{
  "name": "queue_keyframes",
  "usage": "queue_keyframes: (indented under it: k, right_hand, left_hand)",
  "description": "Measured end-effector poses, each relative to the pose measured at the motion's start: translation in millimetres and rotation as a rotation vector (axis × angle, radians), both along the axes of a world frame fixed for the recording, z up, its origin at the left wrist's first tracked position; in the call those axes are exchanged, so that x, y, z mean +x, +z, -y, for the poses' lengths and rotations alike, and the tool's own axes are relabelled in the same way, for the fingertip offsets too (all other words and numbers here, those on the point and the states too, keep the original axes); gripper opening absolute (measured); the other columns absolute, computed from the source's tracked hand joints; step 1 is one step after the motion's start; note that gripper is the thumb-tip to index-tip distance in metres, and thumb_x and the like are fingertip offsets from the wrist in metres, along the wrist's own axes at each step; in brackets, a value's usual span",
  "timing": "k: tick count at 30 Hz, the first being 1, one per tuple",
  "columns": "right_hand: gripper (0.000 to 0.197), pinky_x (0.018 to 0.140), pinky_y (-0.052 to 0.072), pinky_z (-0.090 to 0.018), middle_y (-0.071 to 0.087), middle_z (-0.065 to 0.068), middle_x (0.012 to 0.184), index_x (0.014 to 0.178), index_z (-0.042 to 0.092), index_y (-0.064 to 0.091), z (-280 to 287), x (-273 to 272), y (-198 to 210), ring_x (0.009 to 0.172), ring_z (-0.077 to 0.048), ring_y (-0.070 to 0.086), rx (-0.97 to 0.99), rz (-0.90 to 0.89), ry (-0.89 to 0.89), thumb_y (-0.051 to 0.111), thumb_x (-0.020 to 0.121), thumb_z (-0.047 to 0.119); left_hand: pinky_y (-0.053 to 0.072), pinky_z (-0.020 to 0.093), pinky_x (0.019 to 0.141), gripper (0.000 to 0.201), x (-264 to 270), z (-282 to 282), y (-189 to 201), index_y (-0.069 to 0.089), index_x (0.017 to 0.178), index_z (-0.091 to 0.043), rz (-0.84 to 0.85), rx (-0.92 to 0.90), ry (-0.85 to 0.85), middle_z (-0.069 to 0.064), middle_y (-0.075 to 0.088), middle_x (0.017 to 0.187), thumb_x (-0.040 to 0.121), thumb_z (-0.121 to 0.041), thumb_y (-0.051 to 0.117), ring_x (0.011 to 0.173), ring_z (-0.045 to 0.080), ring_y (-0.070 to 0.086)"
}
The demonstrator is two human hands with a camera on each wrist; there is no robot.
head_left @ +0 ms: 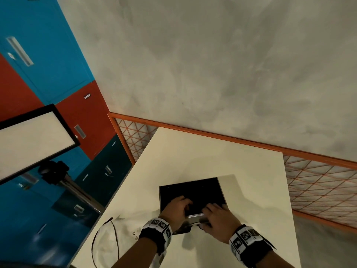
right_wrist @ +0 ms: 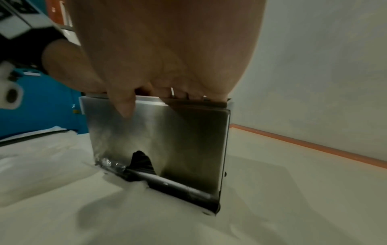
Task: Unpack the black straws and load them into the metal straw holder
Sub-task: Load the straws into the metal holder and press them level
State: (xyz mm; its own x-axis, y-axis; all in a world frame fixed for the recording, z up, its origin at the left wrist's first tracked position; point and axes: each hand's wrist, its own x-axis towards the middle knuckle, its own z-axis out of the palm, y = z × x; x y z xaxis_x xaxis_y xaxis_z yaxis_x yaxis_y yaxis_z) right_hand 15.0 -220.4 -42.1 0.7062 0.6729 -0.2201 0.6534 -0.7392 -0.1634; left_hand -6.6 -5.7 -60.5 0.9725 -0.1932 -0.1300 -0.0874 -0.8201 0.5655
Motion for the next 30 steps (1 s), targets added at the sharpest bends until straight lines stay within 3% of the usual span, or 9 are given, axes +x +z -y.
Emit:
queue_keyframes:
  k: [2,4,7,10,15,18,21,26,30]
  right_hand:
    - [0.056,0.09,0.042,-0.042,0.06,0.0,0.117,0.119,0.022,0.058,1,-4,-1,0.109,-0.026,0.056,-0.036,-0.001,0.02,0.035,0.08,0.054]
    - [0.062,0.094,0.039,-0.043,0.057,-0.001,0.122,0.125,0.022,0.054,1,-3,-4,0.114,-0.026,0.053,-0.039,0.002,0.017,0.029,0.077,0.052]
    - [0.066,0.094,0.037,-0.044,0.056,-0.001,0.124,0.124,0.022,0.054,-1,-4,-2,0.116,-0.026,0.051,-0.019,-0.001,0.028,0.024,0.073,0.05]
    - [0.058,0.095,0.035,-0.041,0.053,0.0,0.125,0.123,0.021,0.052,2,-5,-1,0.117,-0.025,0.049,-0.008,-0.027,0.039,0.025,0.078,0.047]
    - [0.049,0.099,0.041,-0.034,0.049,0.004,0.127,0.125,0.02,0.058,3,5,5,0.116,-0.019,0.049,0.258,-0.163,0.007,0.037,0.084,0.038]
    - [0.05,0.105,0.039,-0.031,0.05,0.004,0.129,0.126,0.017,0.059,-10,16,11,0.116,-0.014,0.048,0.312,-0.047,0.026,0.03,0.089,0.035]
    - [0.052,0.109,0.04,-0.035,0.056,-0.001,0.131,0.128,0.014,0.061,-29,26,8,0.122,-0.02,0.052,0.248,0.064,0.015,0.027,0.097,0.04]
    - [0.082,0.114,0.031,-0.04,0.041,-0.001,0.148,0.143,0.018,0.045,-44,29,-4,0.135,-0.023,0.04,0.057,-0.037,-0.093,-0.003,0.084,0.048]
    - [0.059,0.094,0.047,-0.042,0.057,0.001,0.129,0.125,0.022,0.06,-41,20,-13,0.113,-0.023,0.056,-0.033,0.022,-0.097,0.018,0.087,0.041]
  left_hand:
    - [0.047,0.041,0.097,0.046,-2,0,-6,0.06,0.132,-0.017,0.15,0.087,-0.001,0.003,0.052,0.123,0.092,-0.031,0.04,0.112,0.023,0.051]
    - [0.042,0.039,0.106,0.055,-1,4,-5,0.049,0.144,-0.019,0.242,0.151,-0.016,0.002,0.044,0.138,0.101,-0.052,0.036,0.126,0.022,0.043]
    - [0.012,0.042,0.124,0.104,3,10,2,0.021,0.159,-0.017,0.117,0.23,-0.085,0.006,0.017,0.164,0.084,-0.088,0.017,0.151,0.024,0.013]
    - [-0.005,0.047,0.125,0.124,3,10,0,0.003,0.162,-0.017,-0.002,0.318,-0.102,0.002,-0.006,0.169,0.07,-0.099,0.022,0.155,0.02,-0.008]
    - [0.003,0.052,0.124,0.111,-1,13,-7,0.003,0.161,-0.02,-0.045,0.396,-0.076,0.0,0.008,0.167,0.079,-0.079,0.05,0.155,0.024,0.001]
    - [0.017,0.052,0.122,0.097,-2,14,-6,0.019,0.157,-0.022,0.019,0.362,-0.074,-0.003,0.028,0.158,0.081,-0.072,0.052,0.148,0.025,0.023]
    - [0.029,0.049,0.115,0.08,-10,16,-7,0.038,0.145,-0.019,0.08,0.381,-0.102,0.0,0.042,0.145,0.083,-0.068,0.05,0.134,0.026,0.038]
    - [0.028,0.047,0.117,0.08,-23,21,-11,0.047,0.138,-0.014,0.181,0.43,-0.088,0.005,0.04,0.141,0.08,-0.068,0.048,0.133,0.026,0.037]
    - [0.015,0.052,0.124,0.094,-31,27,-15,0.037,0.148,-0.015,0.19,0.4,-0.001,0.004,0.031,0.155,0.074,-0.07,0.054,0.149,0.025,0.023]
